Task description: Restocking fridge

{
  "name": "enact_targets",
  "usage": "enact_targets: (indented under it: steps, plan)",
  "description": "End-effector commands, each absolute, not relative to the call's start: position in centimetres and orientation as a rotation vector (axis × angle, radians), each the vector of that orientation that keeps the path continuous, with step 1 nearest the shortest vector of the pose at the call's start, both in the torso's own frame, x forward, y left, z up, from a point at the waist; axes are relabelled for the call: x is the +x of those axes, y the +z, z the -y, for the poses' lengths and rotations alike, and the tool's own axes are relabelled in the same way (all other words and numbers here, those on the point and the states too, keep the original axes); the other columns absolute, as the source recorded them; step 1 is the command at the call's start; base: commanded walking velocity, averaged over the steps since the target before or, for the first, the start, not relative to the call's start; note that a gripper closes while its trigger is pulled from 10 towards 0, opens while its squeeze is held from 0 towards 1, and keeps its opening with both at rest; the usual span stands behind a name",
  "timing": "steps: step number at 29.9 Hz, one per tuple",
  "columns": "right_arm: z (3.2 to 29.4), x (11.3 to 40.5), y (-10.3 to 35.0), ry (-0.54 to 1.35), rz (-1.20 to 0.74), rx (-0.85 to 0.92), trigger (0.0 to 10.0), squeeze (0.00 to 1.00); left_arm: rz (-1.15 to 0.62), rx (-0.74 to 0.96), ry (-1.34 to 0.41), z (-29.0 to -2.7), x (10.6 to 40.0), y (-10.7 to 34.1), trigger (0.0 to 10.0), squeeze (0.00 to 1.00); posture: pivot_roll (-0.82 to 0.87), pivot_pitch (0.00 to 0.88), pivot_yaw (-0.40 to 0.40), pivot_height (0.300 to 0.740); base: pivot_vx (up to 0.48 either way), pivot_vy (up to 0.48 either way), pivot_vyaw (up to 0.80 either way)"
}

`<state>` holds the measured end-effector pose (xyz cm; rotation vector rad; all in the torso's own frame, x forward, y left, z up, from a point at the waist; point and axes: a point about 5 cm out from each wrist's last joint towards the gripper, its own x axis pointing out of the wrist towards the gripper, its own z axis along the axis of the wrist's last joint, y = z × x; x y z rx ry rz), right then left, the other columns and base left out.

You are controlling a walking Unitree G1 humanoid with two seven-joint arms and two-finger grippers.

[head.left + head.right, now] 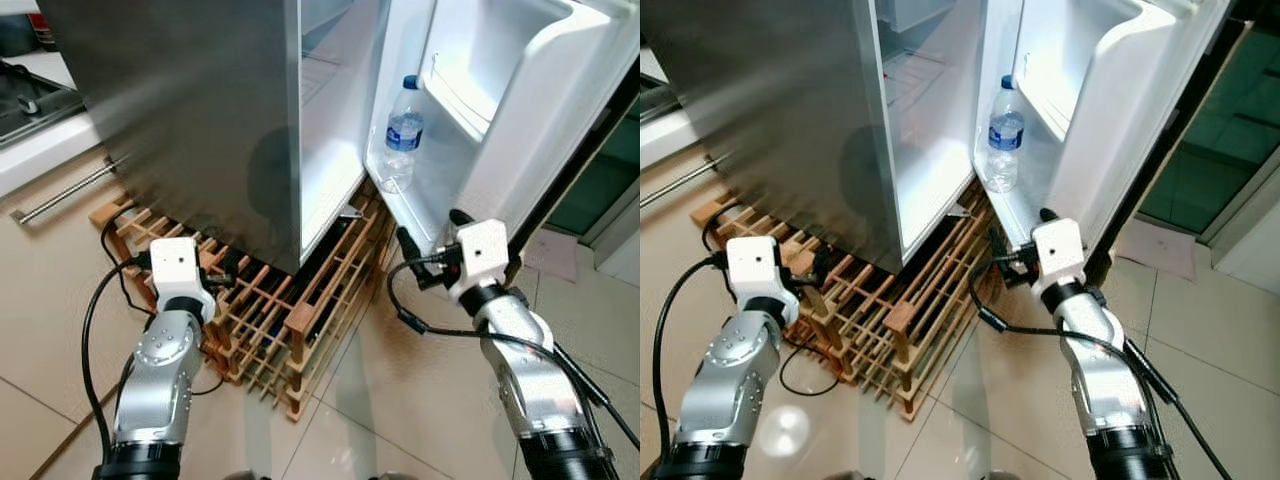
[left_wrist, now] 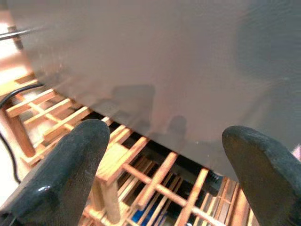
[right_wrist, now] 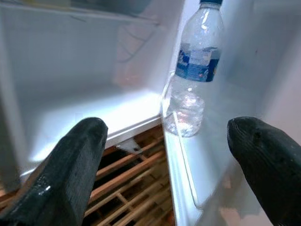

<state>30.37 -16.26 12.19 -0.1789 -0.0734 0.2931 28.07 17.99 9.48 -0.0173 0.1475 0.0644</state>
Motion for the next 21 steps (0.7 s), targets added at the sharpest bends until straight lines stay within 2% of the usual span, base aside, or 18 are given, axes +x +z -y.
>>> enact_targets:
  steps: [1, 5, 12, 14, 16, 21]
  plan:
    - [17.2, 30.9, 12.7, 0.254, 0.086, -0.177, 10.0, 0.00, -0.132, -0.006, 0.072, -17.7, 28.3, 9.6, 10.0, 0.00, -0.06, 0.000, 0.001, 0.740, 0.000, 0.000, 0.00]
    - [17.6, 32.4, 12.5, 0.240, 0.077, -0.212, 10.0, 0.00, -0.109, -0.012, 0.073, -17.3, 28.5, 9.7, 10.0, 0.00, -0.06, 0.000, -0.004, 0.740, 0.000, 0.000, 0.00]
    - [21.0, 33.0, 12.3, 0.119, 0.045, -0.341, 10.0, 0.00, -0.103, -0.013, 0.075, -17.1, 28.4, 9.8, 10.0, 0.00, -0.05, 0.000, -0.006, 0.740, 0.000, 0.000, 0.00]
    - [23.8, 33.2, 12.3, -0.008, 0.011, -0.377, 10.0, 0.00, -0.105, -0.006, 0.079, -17.1, 28.4, 9.7, 10.0, 0.00, -0.05, 0.000, -0.008, 0.740, 0.000, 0.000, 0.00]
    - [25.2, 33.3, 12.6, -0.073, 0.007, -0.365, 10.0, 0.00, -0.106, -0.002, 0.083, -17.2, 28.5, 9.6, 10.0, 0.00, -0.06, 0.000, -0.006, 0.740, 0.000, 0.000, 0.00]
    - [23.4, 33.5, 13.0, -0.033, 0.052, -0.298, 10.0, 0.00, -0.096, 0.000, 0.078, -17.2, 28.8, 9.8, 10.0, 0.00, -0.06, 0.000, -0.007, 0.740, 0.000, 0.000, 0.00]
